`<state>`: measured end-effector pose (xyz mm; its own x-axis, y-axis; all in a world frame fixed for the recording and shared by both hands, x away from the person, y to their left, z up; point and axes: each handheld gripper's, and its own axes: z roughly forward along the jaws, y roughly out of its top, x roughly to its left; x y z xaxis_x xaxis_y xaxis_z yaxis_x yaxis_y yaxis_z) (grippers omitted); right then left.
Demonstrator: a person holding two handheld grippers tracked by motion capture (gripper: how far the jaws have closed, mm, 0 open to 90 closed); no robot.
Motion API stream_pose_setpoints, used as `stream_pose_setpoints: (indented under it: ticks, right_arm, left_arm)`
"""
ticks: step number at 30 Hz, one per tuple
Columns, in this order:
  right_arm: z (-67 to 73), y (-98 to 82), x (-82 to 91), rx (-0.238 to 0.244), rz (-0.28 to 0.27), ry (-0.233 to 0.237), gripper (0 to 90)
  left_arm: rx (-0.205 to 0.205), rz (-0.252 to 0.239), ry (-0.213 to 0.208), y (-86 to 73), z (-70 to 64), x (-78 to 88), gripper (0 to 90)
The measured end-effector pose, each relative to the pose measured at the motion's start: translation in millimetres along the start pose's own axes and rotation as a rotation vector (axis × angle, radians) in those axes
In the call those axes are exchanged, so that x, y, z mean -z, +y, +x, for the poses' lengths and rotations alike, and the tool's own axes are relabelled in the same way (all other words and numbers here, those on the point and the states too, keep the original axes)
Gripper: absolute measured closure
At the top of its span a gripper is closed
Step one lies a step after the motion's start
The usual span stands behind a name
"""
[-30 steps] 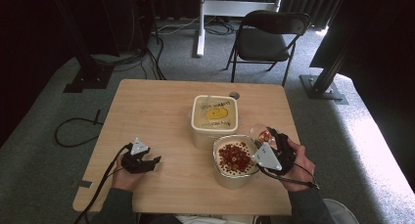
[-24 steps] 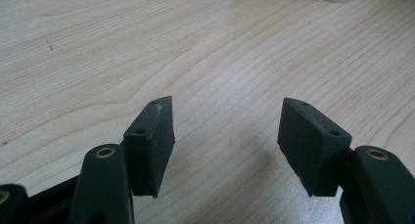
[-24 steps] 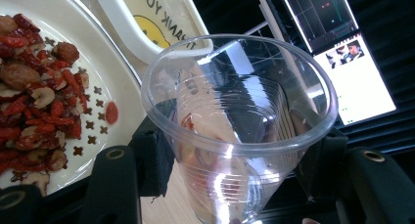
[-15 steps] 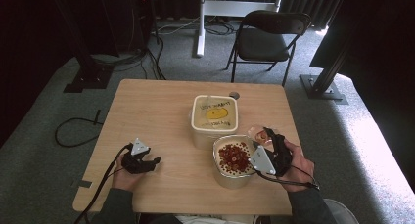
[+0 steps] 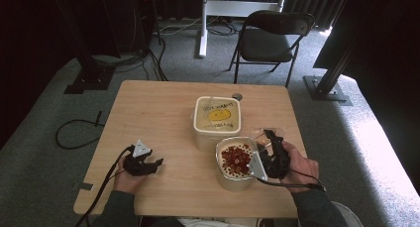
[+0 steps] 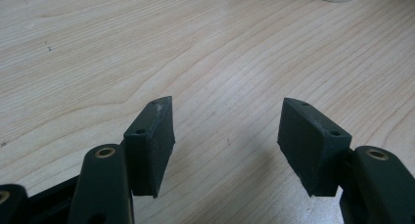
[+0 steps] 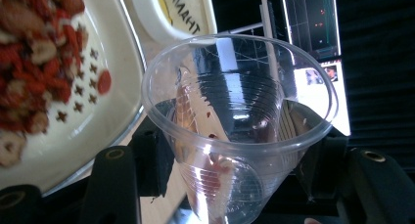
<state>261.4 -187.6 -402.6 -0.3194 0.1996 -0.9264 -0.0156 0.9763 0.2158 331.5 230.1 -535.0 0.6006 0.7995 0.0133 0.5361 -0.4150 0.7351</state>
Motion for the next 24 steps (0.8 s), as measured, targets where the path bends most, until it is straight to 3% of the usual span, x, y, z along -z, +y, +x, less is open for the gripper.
stream_pose_setpoints:
  ticks: [8, 13, 18, 24]
  right_arm:
    - [6.4, 2.4, -4.2, 0.196, 0.051, -0.013, 40.5]
    - [13.1, 7.7, -4.1, 0.344, 0.071, -0.048, 40.5]
    - [15.3, 11.1, -3.0, 0.421, 0.088, -0.087, 40.6]
    - [16.0, 11.7, -2.4, 0.474, 0.098, -0.125, 40.7]
  left_arm:
    - [0.001, 0.000, 0.000, 0.0, 0.0, 0.0, 39.1]
    - [0.001, 0.001, 0.000, 0.0, 0.1, 0.0, 39.1]
    - [0.000, 0.000, 0.000, 0.0, 0.1, 0.1, 39.1]
    - [0.001, 0.000, -0.001, 0.1, 0.1, 0.1, 39.1]
